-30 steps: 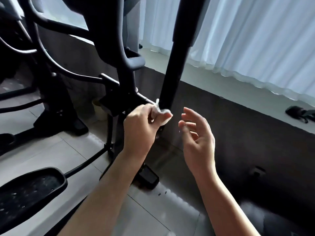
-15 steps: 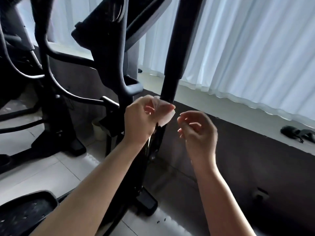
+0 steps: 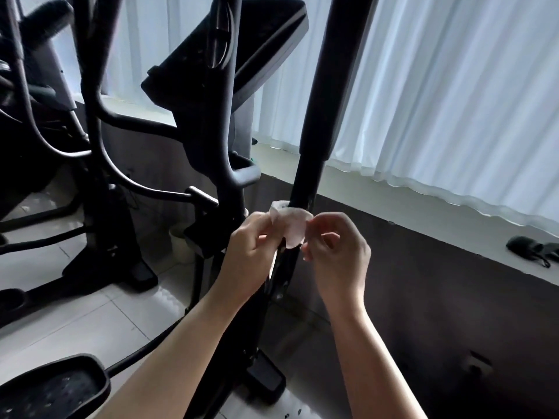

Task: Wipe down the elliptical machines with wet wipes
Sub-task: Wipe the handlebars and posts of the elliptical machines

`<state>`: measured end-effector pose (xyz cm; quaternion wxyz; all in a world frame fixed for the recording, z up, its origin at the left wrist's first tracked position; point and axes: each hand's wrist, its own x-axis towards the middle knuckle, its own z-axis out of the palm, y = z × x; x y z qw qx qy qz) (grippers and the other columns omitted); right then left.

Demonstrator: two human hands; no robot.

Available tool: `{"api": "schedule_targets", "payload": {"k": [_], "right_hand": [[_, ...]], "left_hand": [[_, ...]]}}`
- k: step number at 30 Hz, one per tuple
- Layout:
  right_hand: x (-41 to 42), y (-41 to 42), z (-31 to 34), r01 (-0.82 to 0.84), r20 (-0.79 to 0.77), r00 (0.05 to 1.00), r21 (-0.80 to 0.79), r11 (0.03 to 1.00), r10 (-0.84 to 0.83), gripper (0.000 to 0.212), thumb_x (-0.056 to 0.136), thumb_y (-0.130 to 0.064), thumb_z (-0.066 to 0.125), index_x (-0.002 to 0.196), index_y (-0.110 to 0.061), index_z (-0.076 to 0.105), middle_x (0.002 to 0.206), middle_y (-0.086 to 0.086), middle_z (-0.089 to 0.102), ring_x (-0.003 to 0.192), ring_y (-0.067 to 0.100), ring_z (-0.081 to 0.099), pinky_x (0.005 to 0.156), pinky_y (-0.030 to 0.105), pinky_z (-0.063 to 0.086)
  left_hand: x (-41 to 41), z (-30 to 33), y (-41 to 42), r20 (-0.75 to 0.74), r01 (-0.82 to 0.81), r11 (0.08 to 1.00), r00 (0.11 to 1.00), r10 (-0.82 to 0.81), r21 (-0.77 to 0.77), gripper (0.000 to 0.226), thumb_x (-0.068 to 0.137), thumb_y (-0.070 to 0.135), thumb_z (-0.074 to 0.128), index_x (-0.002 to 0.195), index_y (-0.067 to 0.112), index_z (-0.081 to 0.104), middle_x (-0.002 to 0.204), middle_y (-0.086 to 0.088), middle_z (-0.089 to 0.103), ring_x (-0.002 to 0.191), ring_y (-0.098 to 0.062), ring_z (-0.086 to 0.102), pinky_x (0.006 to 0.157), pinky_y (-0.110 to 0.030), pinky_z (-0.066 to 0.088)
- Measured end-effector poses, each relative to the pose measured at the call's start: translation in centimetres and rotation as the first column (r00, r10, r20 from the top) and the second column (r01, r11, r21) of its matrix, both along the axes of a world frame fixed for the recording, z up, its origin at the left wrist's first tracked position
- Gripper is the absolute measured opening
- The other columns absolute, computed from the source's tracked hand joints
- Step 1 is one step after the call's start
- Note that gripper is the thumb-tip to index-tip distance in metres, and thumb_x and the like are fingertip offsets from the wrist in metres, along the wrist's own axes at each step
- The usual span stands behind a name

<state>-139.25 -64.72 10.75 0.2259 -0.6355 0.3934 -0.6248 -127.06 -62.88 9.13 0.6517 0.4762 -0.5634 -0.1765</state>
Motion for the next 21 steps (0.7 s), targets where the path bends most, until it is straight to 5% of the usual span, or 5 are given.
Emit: {"api": "schedule_targets", "payload": {"k": [8,12,17,21], "right_hand": [[-0.4,0.0,2.4,0.046,0.091,0.995,-0.107,0.993,-0.037,0.025,0.085,-0.011,0.066,0.075,-0.032,0.055,0.075,0.000,0.064,0.056,0.025,0.066,0.053,0.043,0.055],[-0.5,0.6,3.5,-0.060,0.032,0.998,-0.077,0.995,0.063,0.023,0.086,-0.012,0.070,0.087,-0.032,0.060,0.079,-0.004,0.068,0.061,0.019,0.068,0.054,0.032,0.054],[-0.9,-0.8,4.6,0.091,-0.066,0.993,-0.158,0.983,-0.102,0.019,0.083,-0.004,0.062,0.079,-0.022,0.068,0.069,-0.006,0.065,0.052,0.004,0.055,0.052,0.012,0.034],[-0.4,-0.7,5.8,0.125,-0.112,0.981,-0.261,0.957,-0.159,0.022,0.079,-0.004,0.060,0.086,-0.020,0.073,0.080,-0.009,0.068,0.072,-0.002,0.059,0.063,0.005,0.037]], "left_hand": [[-0.7,5.2,0.1,-0.107,-0.104,0.982,0.990,0.088,-0.157,0.015,0.083,0.039,0.075,0.081,0.026,0.070,0.076,0.014,0.071,0.071,-0.002,0.067,0.069,-0.017,0.050],[-0.7,5.8,0.1,-0.093,-0.080,0.984,0.993,0.066,-0.157,0.014,0.081,0.033,0.079,0.073,0.031,0.068,0.072,0.016,0.070,0.074,-0.003,0.069,0.072,-0.023,0.052],[0.1,5.5,0.4,0.008,-0.091,0.980,0.996,0.093,-0.177,0.019,0.088,0.020,0.073,0.077,0.035,0.069,0.072,0.021,0.071,0.071,0.003,0.067,0.068,-0.012,0.047],[1.1,6.5,1.0,0.054,-0.149,0.967,0.985,0.163,-0.208,0.018,0.092,0.018,0.069,0.079,0.031,0.067,0.070,0.023,0.069,0.072,0.003,0.068,0.070,-0.014,0.051]]}}
